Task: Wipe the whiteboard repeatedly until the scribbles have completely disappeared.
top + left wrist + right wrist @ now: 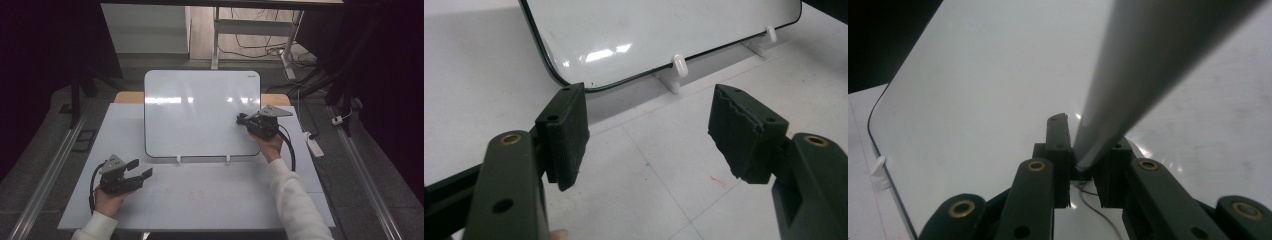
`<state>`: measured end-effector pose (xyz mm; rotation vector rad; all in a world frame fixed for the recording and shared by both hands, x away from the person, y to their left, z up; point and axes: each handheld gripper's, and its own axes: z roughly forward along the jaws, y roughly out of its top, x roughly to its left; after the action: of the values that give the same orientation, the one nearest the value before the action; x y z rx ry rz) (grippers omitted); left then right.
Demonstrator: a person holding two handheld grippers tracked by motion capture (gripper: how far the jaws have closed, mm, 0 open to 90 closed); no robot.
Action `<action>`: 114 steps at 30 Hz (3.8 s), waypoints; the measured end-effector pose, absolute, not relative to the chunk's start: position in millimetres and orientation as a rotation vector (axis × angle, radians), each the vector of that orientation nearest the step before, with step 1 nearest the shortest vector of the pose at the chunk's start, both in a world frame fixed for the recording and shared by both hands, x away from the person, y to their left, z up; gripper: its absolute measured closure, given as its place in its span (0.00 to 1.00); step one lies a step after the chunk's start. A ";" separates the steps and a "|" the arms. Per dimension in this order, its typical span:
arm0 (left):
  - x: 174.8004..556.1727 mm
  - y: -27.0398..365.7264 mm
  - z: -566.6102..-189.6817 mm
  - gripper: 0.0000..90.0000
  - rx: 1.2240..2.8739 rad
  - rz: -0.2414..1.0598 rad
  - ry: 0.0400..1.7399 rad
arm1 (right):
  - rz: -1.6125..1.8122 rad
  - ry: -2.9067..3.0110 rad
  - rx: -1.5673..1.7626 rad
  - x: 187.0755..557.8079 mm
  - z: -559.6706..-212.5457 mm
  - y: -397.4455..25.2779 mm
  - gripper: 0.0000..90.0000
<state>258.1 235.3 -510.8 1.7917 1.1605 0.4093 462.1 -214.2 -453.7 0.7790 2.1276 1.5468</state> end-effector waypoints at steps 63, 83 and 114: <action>257.3 235.3 -511.0 0.37 1.790 0.410 1.163 | 1.560 1.933 0.861 454.6 -460.0 -234.1 0.88; 256.8 232.8 -511.6 0.37 1.801 0.407 1.156 | 1.548 1.994 0.839 443.5 -469.3 -232.4 0.88; 257.5 233.8 -512.1 0.37 1.798 0.411 1.162 | 1.595 2.096 0.904 414.7 -459.7 -233.4 0.87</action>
<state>257.5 233.8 -512.1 1.7976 1.1622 0.4108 414.7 -233.4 -459.7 0.9037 2.0956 1.5946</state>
